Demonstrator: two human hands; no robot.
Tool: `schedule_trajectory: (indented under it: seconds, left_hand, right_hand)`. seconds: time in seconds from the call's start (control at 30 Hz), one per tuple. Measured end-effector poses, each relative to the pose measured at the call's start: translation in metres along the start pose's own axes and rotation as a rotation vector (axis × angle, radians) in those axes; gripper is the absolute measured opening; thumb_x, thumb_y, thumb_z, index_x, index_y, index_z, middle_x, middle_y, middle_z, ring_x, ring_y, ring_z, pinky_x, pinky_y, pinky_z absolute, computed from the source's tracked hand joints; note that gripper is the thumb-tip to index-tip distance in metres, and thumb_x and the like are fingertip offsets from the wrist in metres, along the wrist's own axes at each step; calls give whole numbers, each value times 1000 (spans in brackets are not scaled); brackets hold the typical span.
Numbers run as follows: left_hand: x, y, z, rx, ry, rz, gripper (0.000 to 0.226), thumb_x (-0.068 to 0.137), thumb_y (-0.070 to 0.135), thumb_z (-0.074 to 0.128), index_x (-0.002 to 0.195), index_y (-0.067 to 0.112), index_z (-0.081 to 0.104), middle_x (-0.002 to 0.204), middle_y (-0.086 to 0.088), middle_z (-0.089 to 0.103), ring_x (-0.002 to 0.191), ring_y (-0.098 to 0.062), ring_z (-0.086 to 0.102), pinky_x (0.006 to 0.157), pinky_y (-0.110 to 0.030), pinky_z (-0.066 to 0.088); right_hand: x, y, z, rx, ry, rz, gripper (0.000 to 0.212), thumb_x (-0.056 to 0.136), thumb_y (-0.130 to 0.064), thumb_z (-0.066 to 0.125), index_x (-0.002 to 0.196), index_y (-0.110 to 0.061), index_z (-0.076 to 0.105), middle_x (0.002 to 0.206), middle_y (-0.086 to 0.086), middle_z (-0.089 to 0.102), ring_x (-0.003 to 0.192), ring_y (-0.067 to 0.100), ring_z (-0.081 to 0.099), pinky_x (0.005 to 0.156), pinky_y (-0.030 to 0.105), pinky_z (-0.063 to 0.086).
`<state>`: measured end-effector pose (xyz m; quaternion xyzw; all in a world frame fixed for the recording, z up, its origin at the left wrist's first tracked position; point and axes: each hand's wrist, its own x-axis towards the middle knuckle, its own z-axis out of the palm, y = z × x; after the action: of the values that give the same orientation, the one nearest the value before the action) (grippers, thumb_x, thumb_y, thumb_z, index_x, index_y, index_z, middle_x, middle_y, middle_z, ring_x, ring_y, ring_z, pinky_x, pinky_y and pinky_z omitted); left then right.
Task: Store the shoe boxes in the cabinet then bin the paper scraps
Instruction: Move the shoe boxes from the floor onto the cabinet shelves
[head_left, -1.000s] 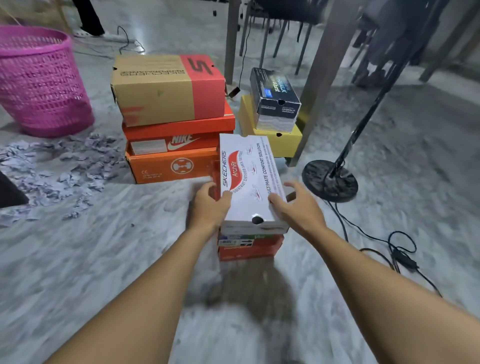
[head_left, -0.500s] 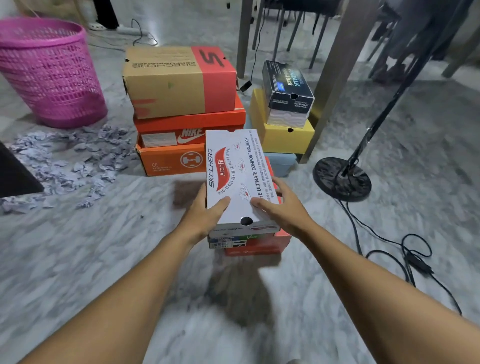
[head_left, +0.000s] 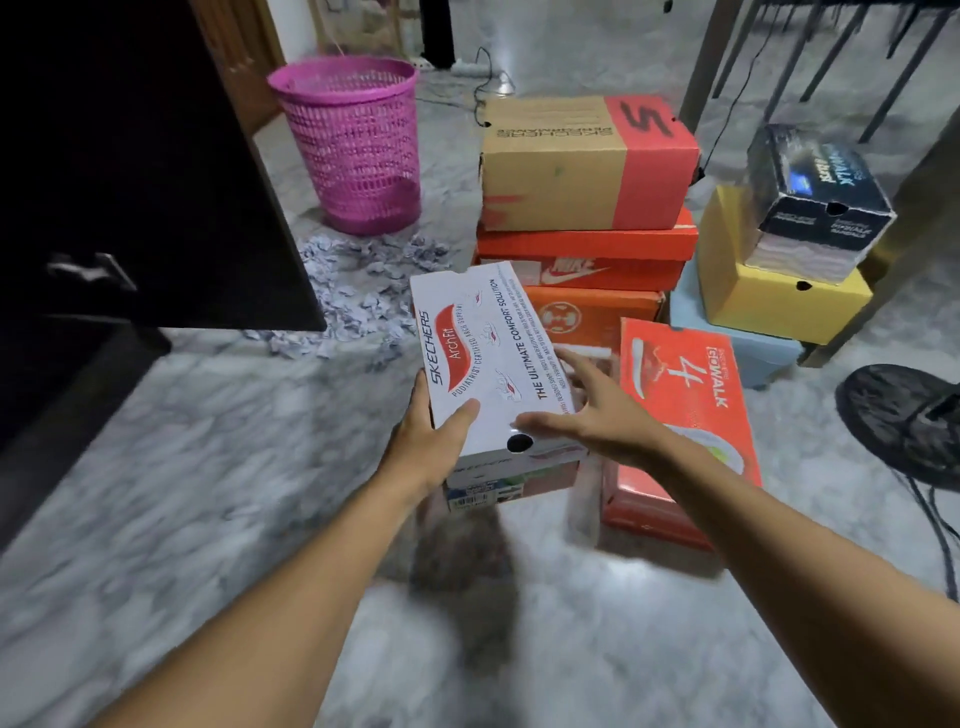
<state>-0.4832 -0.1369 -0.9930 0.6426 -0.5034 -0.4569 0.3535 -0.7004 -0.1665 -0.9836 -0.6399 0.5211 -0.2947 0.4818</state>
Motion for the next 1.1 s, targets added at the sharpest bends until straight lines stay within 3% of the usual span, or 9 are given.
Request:
schedule_trajectory:
  seconds: [0.23, 0.33, 0.47, 0.57, 0.73, 0.87, 0.9, 1.0, 1.1]
  left_hand:
    - [-27, -26, -72, -36, 250, -84, 40, 92, 43, 57, 129, 47, 42, 123, 22, 60, 111, -10, 57, 89, -29, 40]
    - [-43, -39, -106, -73, 348, -119, 40, 89, 43, 59, 126, 48, 46, 121, 20, 63, 111, -12, 60, 90, -31, 46]
    - [-61, -44, -147, -67, 477, -152, 42, 89, 40, 59, 128, 47, 46, 119, 20, 64, 108, -11, 60, 91, -33, 48]
    - [-64, -32, -175, -67, 526, -167, 41, 90, 39, 58, 128, 43, 46, 118, 17, 64, 104, -11, 61, 88, -31, 46]
    - [-52, 13, -237, -77, 574, -130, 35, 91, 32, 59, 124, 36, 51, 115, 14, 62, 104, -11, 58, 90, -28, 42]
    - [-52, 43, -299, -82, 608, -173, 55, 70, 47, 58, 124, 36, 51, 116, 9, 65, 101, -17, 63, 96, -37, 49]
    - [-52, 44, -315, -106, 629, -175, 58, 66, 48, 57, 123, 36, 51, 116, 7, 66, 101, -18, 63, 96, -39, 50]
    - [-58, 44, -352, -183, 706, -204, 53, 66, 50, 56, 117, 35, 52, 112, 3, 66, 100, -24, 64, 92, -51, 52]
    - [-58, 39, -372, -255, 710, -254, 30, 83, 45, 57, 105, 24, 58, 105, -8, 68, 91, -28, 66, 86, -52, 55]
  right_hand:
    - [43, -42, 71, 45, -299, -98, 119, 48, -37, 99, 147, -28, 33, 122, -16, 66, 109, 3, 65, 89, 32, 57]
    - [56, -62, 107, 74, -457, -132, 108, 53, -17, 95, 142, -27, 34, 110, -23, 70, 104, 4, 68, 83, 24, 56]
    - [73, -85, 149, 90, -540, -157, 100, 57, -10, 94, 136, -34, 39, 114, -15, 70, 104, 5, 68, 82, 23, 55]
    - [86, -113, 167, 113, -604, -188, 93, 61, -8, 93, 136, -27, 41, 114, -10, 72, 102, 10, 70, 86, 27, 56]
    - [112, -180, 189, 156, -634, -272, 75, 66, 5, 86, 128, -16, 50, 106, -4, 75, 96, 16, 72, 74, 26, 57]
    - [135, -248, 218, 141, -663, -284, 54, 76, 13, 74, 117, -17, 54, 93, -10, 76, 84, 8, 73, 67, 22, 57]
    - [140, -264, 229, 119, -670, -263, 58, 75, 9, 77, 122, -15, 52, 98, -9, 75, 85, 8, 73, 67, 22, 57]
    - [162, -305, 260, -29, -687, -229, 103, 63, -18, 93, 147, -12, 34, 124, -5, 63, 98, 11, 70, 77, 28, 60]
    - [178, -330, 279, -142, -721, -242, 110, 55, -30, 94, 148, -23, 35, 120, -10, 63, 86, 5, 71, 59, 21, 56]
